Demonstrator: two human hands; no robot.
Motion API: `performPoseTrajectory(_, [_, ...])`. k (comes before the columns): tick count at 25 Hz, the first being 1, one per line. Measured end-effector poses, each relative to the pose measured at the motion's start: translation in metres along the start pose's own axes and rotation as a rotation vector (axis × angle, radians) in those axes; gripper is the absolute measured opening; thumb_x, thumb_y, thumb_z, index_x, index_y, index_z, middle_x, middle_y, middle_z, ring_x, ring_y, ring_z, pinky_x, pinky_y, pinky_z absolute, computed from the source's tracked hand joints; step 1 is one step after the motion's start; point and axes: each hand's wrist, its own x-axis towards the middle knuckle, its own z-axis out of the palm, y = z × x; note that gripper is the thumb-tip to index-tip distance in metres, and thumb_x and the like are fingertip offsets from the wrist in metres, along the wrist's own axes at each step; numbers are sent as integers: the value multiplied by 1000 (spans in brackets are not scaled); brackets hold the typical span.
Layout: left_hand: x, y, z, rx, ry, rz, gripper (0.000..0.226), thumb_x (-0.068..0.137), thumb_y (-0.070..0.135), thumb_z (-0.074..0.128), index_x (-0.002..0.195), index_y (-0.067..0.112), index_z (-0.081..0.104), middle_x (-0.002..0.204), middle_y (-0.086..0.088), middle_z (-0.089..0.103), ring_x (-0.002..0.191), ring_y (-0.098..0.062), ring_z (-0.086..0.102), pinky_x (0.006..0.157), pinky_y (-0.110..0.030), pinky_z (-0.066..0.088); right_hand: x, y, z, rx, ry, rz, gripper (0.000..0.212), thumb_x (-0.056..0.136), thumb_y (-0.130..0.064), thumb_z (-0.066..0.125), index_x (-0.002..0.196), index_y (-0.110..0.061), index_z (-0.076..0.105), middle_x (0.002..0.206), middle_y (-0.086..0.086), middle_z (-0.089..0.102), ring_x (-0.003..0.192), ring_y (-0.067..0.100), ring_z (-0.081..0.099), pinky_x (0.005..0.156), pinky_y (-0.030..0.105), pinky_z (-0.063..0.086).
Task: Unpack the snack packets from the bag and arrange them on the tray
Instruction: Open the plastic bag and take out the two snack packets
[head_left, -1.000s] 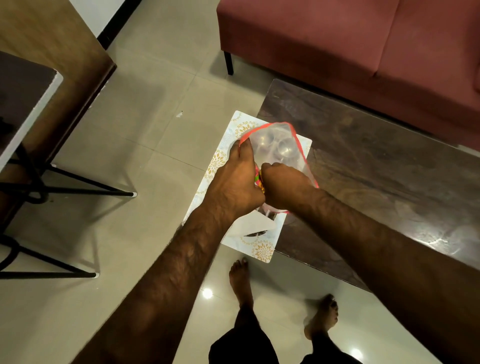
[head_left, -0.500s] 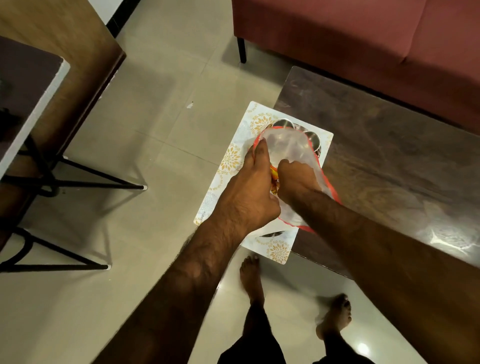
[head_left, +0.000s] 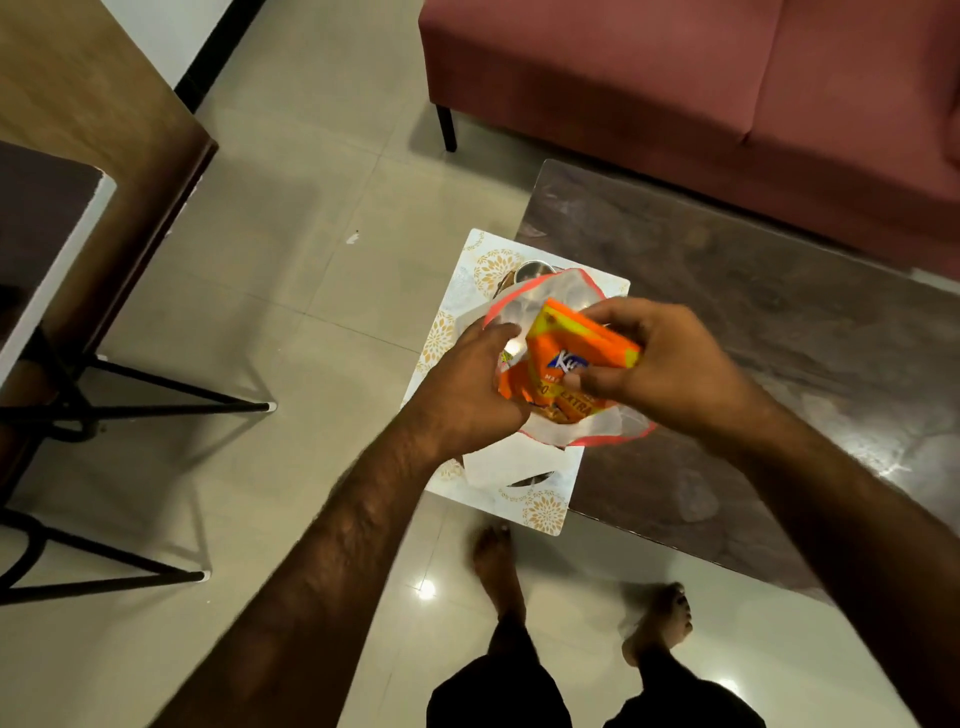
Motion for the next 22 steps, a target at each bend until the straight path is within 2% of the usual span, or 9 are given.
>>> performPoseTrajectory(2, [-2, 3, -3, -52, -31, 21, 63, 84, 30, 76, 141, 28, 50, 150, 2, 46, 124, -10, 48, 98, -28, 43, 1, 8, -5, 399, 94, 61, 47, 73, -18, 88, 116, -18, 70, 110, 2, 76, 99, 21, 74, 82, 42, 63])
performPoseTrajectory(5, [-1, 12, -5, -175, -51, 48, 42, 88, 37, 72, 128, 29, 61, 128, 5, 61, 102, -12, 62, 83, -36, 57, 2, 12, 3, 857, 89, 142, 49, 75, -18, 84, 121, -11, 68, 115, 10, 76, 106, 30, 74, 91, 54, 58])
performPoseTrajectory(7, [1, 17, -5, -233, -50, 31, 35, 90, 35, 71, 124, 27, 67, 117, 6, 67, 93, -16, 67, 78, -36, 60, 1, 14, 12, 848, 54, 155, 56, 74, -23, 83, 126, -11, 66, 117, 11, 76, 107, 31, 73, 92, 55, 57])
performPoseTrajectory(8, [2, 17, -5, -238, -48, 16, 34, 89, 34, 71, 122, 25, 69, 117, 4, 70, 95, -17, 69, 81, -39, 61, 2, 15, 15, 805, 72, 166, 58, 74, -25, 83, 127, -13, 65, 117, 9, 76, 106, 30, 74, 92, 55, 58])
performPoseTrajectory(10, [3, 15, -5, -228, -46, -8, 35, 87, 32, 75, 120, 22, 72, 116, 1, 74, 99, -18, 71, 87, -44, 61, 4, 19, 17, 778, 143, 195, 50, 79, -24, 83, 126, -15, 67, 114, 6, 77, 103, 28, 75, 93, 56, 57])
performPoseTrajectory(12, [5, 12, -5, -232, -31, -37, 38, 83, 25, 79, 120, 21, 72, 118, 0, 74, 97, -19, 72, 80, -44, 63, 6, 22, 13, 802, 182, 207, 42, 83, -23, 81, 123, -16, 68, 112, 6, 78, 101, 27, 76, 91, 55, 58])
performPoseTrajectory(14, [8, 9, -4, -233, -2, -77, 48, 80, 14, 82, 125, 18, 68, 131, 0, 67, 91, -21, 73, 70, -38, 65, 8, 25, 4, 847, 189, 202, 41, 83, -22, 80, 122, -15, 68, 112, 7, 78, 101, 29, 76, 87, 54, 59])
performPoseTrajectory(17, [11, 10, -2, -133, 45, -89, 61, 79, 8, 80, 135, 21, 59, 142, 1, 57, 69, -9, 72, 61, -16, 58, 12, 37, -21, 893, 227, 221, 38, 85, -19, 76, 122, -15, 68, 112, 9, 78, 97, 28, 76, 86, 55, 59])
performPoseTrajectory(22, [12, 20, 1, -8, 88, -106, 69, 80, 7, 78, 140, 28, 51, 111, -9, 64, 54, -4, 67, 46, -6, 45, 20, 86, -63, 1020, 331, 328, 42, 91, -12, 65, 133, -15, 63, 125, 9, 72, 110, 29, 70, 97, 54, 53])
